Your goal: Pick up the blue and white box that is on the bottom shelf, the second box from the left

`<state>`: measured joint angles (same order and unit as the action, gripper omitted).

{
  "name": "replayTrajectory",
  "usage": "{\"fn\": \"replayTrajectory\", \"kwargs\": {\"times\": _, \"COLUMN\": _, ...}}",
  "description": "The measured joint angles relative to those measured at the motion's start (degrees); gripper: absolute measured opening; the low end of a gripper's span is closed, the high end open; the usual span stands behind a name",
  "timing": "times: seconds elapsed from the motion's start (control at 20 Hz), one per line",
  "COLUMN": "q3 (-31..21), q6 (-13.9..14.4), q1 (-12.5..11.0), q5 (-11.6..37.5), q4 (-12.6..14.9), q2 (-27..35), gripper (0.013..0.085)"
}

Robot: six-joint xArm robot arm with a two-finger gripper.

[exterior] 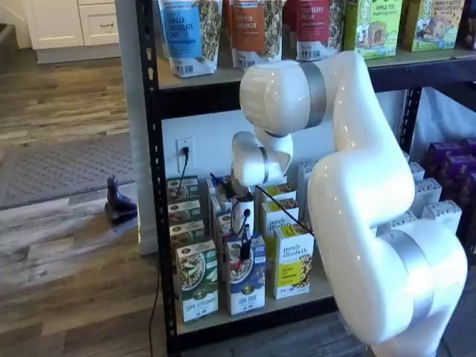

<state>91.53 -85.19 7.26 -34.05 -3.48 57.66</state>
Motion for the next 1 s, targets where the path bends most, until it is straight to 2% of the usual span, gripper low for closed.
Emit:
{"fn": "replayTrajectory", "kwargs": {"times": 0.45, "q3": 1.3, "q6": 1.6, "q1": 0.1, "q5": 0.3, "q4": 1.9, "q2": 2.6, "gripper": 0.0850}}
{"fn": "replayTrajectory", "kwargs": {"times": 0.8, "q3": 1.9, "q6": 1.9, "q1": -0.1, "q5": 2.2, "q4": 2.5, "q2": 4.4, "gripper": 0.0850}}
{"fn": "replayTrajectory", "kwargs": {"times": 1.0, "q3": 2.5, "q6": 1.7, "q1": -0.2, "q5": 1.5, "q4": 2.4, "q2": 4.9, "gripper": 0.0850}}
